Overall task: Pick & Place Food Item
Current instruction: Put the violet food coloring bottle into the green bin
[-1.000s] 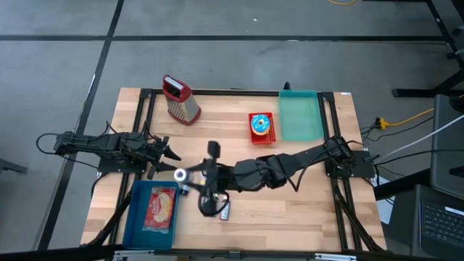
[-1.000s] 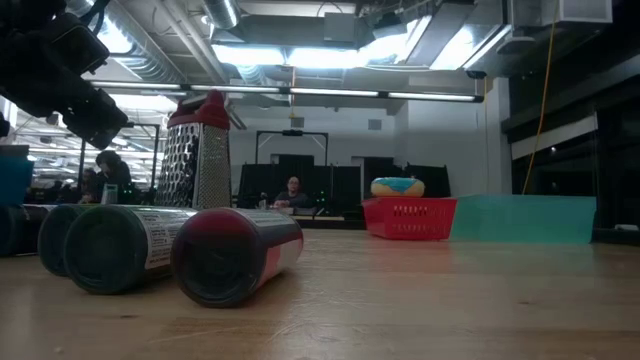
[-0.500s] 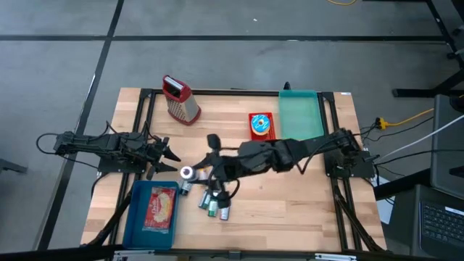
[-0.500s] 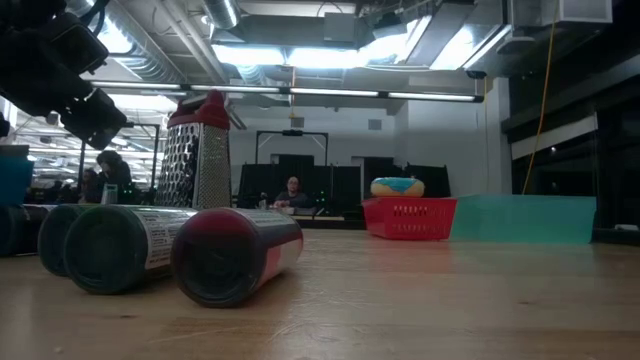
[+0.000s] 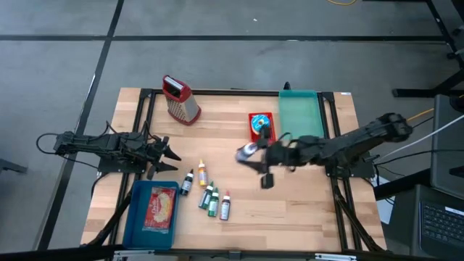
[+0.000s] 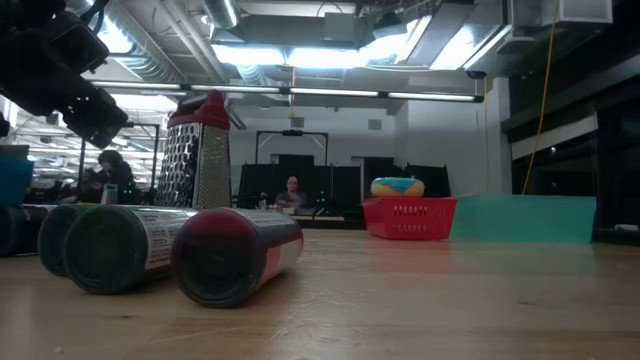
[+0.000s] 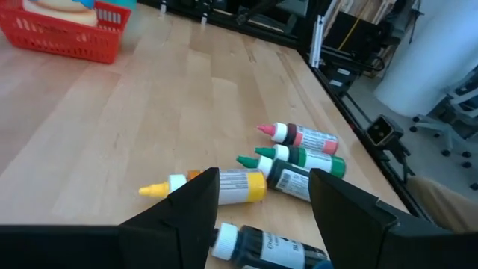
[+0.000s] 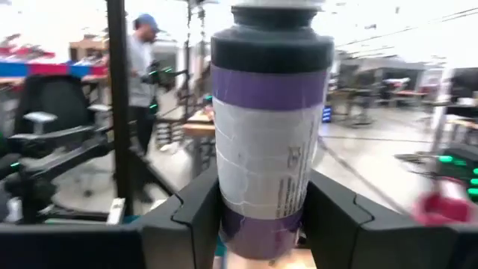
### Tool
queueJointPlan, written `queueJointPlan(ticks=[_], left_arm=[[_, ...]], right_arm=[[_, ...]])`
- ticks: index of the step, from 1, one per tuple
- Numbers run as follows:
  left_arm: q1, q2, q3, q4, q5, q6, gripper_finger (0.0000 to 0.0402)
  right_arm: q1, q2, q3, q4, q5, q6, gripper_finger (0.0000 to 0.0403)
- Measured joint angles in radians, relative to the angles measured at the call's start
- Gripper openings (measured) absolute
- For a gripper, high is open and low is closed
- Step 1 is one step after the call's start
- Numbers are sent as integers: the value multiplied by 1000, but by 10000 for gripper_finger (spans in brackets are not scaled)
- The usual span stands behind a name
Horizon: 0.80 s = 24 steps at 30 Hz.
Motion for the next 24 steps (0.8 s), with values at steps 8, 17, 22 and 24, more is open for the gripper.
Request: queueJointPlan(ticks=[8,17,22,24], left_arm=[[0,0,-4,16,-10,20,203],[0,0,-6,22,-64,39,203],[0,0,-6,22,-71,63,203],[0,0,-6,22,-74,74,203]], right_arm=[[-20,-261,-242,-106,265,28,163],[-118,-496,-487,-143,373,132,166],[-174,-562,-560,-143,492,150,167],[-190,-562,-575,-143,583,150,167]])
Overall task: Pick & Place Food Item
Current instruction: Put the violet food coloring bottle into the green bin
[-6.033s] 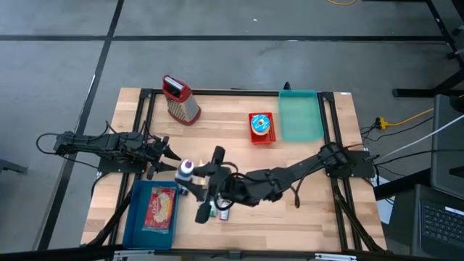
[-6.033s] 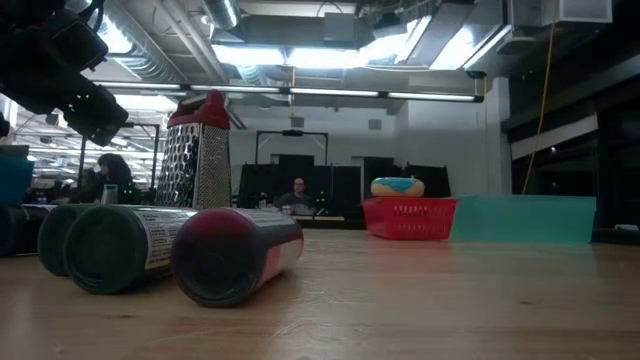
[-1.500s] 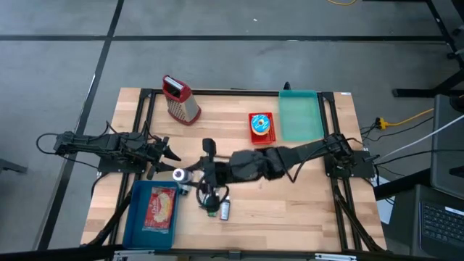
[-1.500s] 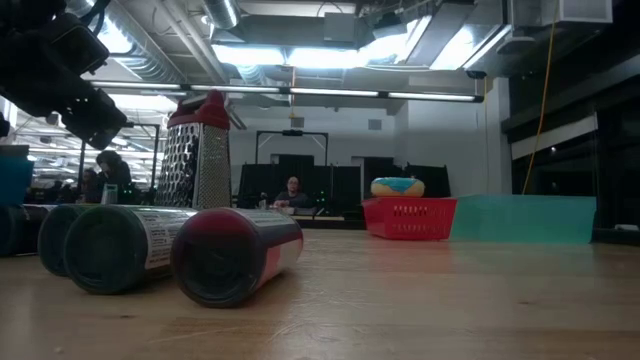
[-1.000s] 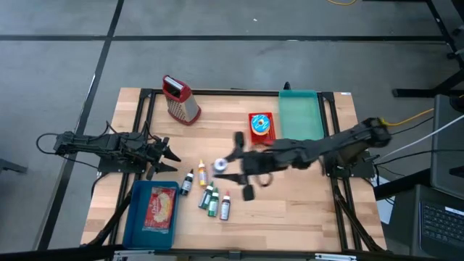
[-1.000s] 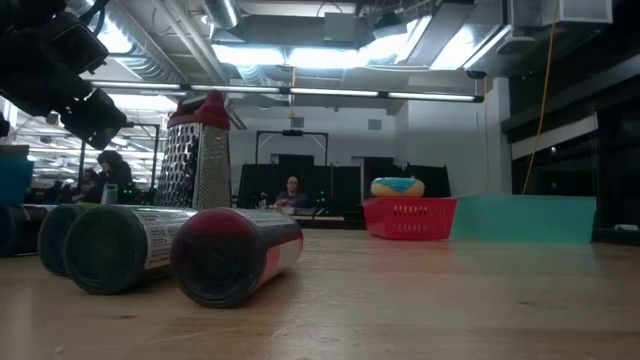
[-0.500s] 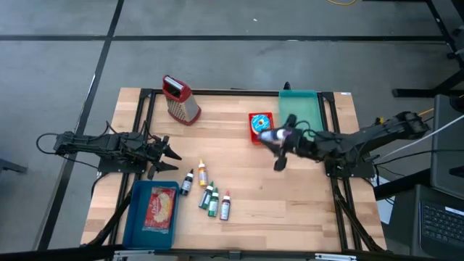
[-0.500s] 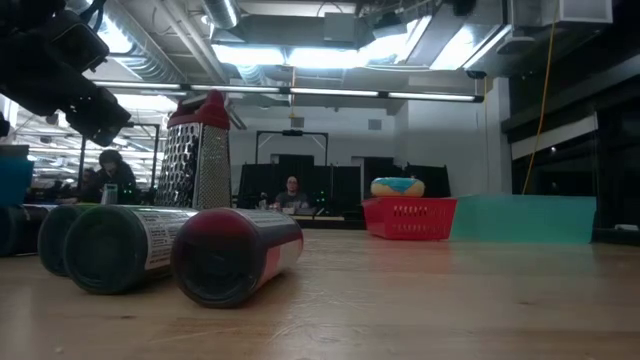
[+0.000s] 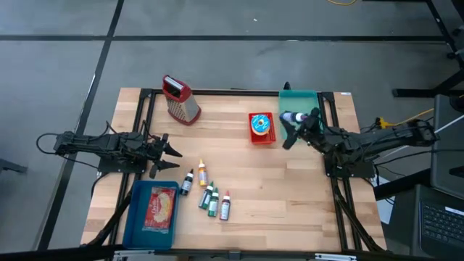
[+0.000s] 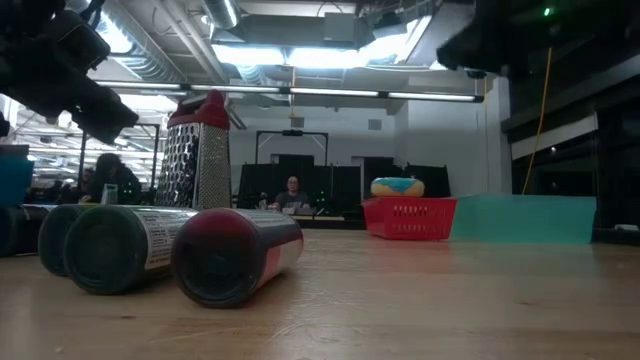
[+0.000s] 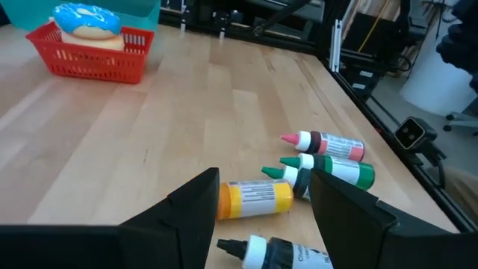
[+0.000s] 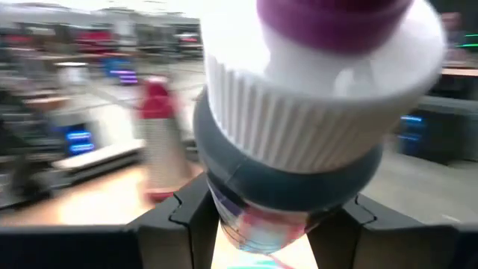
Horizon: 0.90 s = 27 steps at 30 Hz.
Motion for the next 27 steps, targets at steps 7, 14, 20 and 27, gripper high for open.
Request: queueJointPlan(ticks=[7,14,20,27], left_arm=[[0,0,0,0,-52,34,203],[0,0,0,0,-64,29,203],[0,0,-2,11,-135,40,203],[0,0,-2,15,-165,16,203]], right_arm=[[-45,15,-30,-14,133,-12,167],[-87,24,-29,-170,177,-8,167],[-222,12,-30,-395,242,315,167],[-380,53,-29,-503,56,541,167]])
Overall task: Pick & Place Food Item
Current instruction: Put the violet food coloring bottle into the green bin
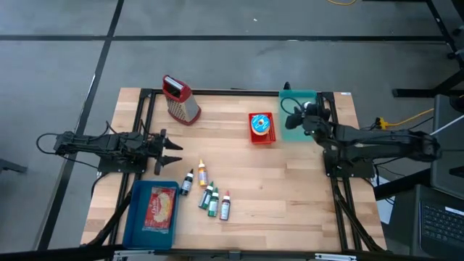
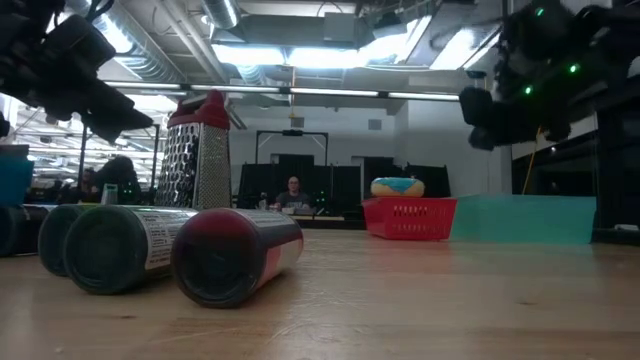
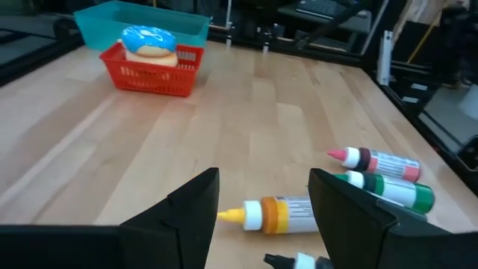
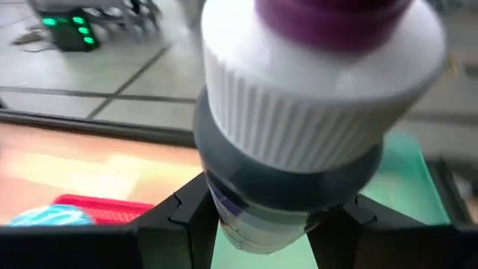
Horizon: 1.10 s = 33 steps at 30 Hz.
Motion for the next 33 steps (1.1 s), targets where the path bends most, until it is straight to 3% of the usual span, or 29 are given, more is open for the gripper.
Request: queueJointPlan(ticks=[4,13,25,33], left_arm=[[0,0,0,0,-47,5,203],[0,0,0,0,-79,-17,203],[0,0,0,-3,-78,-48,203],[0,0,1,-10,-69,-62,203]], right_arm=[[-88,55,0,-68,-64,172,167],[-228,277,0,-53,-336,285,167],[-293,435,0,464,-409,361,167],[-294,445,0,493,-418,481,164]])
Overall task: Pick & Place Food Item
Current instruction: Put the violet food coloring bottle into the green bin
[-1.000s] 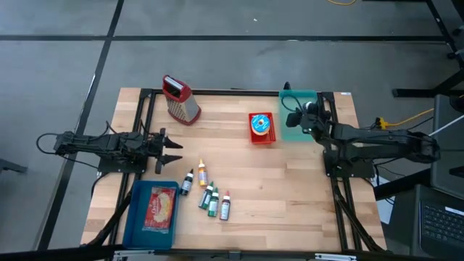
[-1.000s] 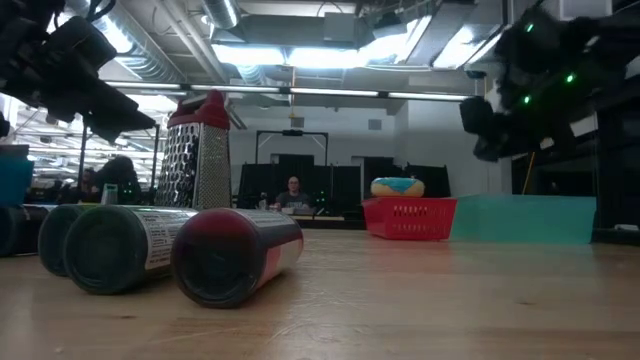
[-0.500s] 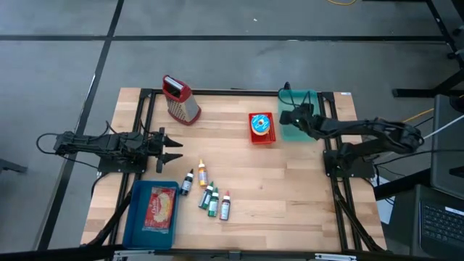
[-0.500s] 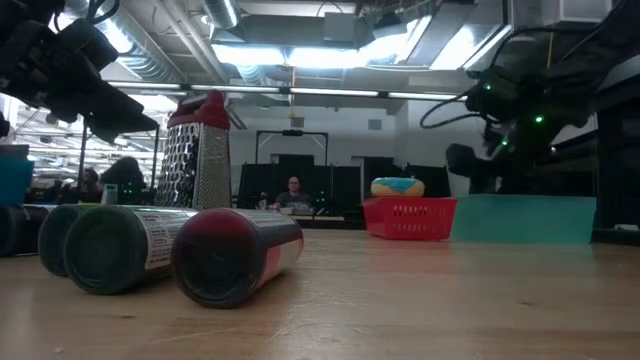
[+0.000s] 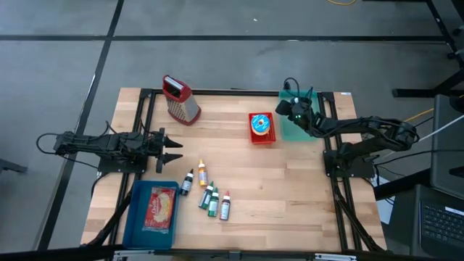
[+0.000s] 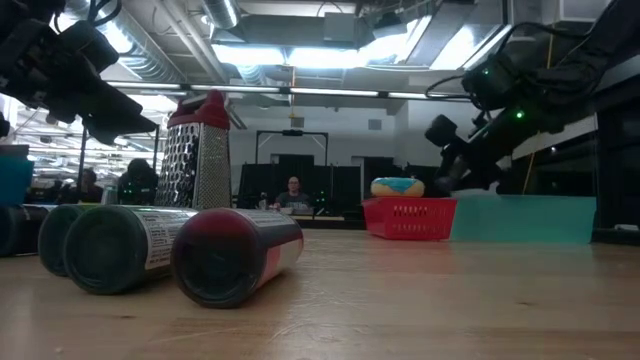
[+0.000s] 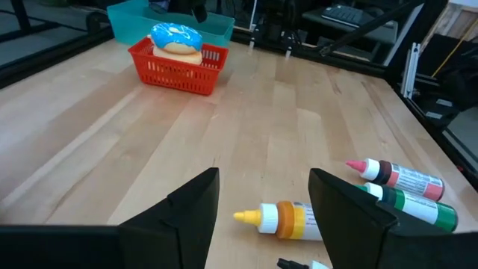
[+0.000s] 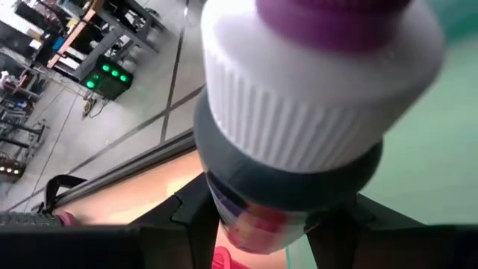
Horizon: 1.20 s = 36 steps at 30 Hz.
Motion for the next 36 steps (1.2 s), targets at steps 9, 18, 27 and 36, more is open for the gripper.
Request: queueJointPlan(ticks=[9,18,27,36], left_arm=[[0,0,0,-1,2,-1,203],[0,0,0,-2,26,-1,203],[0,0,0,-2,25,-1,203],[0,0,0,-2,25,-1,203]], right_arm=[[-28,0,0,-50,19,149,125],[-70,0,0,-49,-56,179,120],[-70,0,0,-41,-61,78,168],[-71,0,0,-40,-23,80,304]])
